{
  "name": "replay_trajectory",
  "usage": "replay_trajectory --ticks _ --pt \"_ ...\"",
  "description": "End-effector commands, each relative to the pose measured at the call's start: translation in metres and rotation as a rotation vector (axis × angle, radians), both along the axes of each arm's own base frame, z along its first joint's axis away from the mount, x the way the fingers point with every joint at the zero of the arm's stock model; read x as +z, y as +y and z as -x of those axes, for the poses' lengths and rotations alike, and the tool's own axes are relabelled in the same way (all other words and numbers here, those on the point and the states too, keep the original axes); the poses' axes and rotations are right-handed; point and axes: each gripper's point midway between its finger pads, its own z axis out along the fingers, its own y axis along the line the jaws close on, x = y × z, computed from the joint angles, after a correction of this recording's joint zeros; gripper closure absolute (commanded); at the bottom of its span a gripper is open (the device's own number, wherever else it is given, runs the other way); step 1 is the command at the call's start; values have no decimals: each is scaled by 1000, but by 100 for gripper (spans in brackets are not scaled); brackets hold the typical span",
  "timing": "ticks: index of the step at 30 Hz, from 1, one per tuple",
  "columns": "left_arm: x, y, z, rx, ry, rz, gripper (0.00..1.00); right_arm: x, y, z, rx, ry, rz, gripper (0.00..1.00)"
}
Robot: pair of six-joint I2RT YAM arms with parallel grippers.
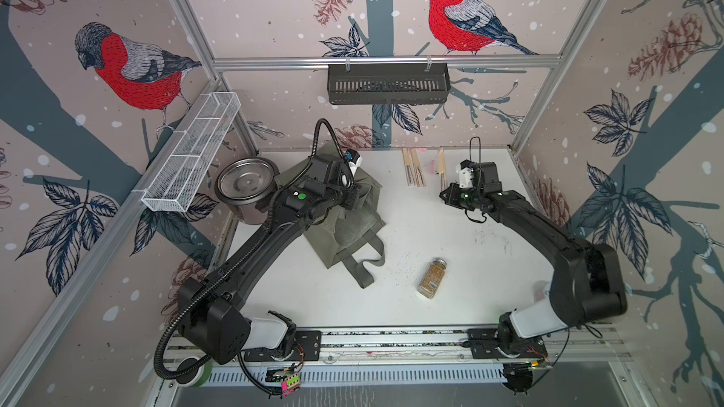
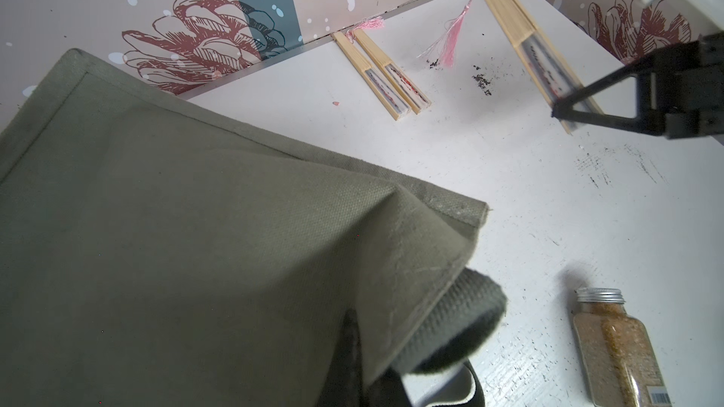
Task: Take out the folding fans from the tote bags
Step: Place the folding fan at the center of the board.
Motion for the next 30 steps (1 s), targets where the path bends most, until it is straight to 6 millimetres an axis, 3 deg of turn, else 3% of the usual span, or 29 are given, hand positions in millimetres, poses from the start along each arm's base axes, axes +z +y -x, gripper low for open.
replay_trajectory --ticks 1,9,14,20,30 --pt "4 0 -1 2 -19 -3 100 -3 -4 -35 0 -39 43 90" --pt "5 1 -1 2 -24 -1 100 -44 -5 -119 33 31 116 89" --pt "4 1 -1 3 -24 -3 100 -74 -5 -152 70 67 106 89" --pt "5 0 -1 -2 -25 -2 100 -111 -6 -162 118 136 88 88" --pt "4 1 -1 1 -22 -4 100 -131 12 -154 196 173 24 86"
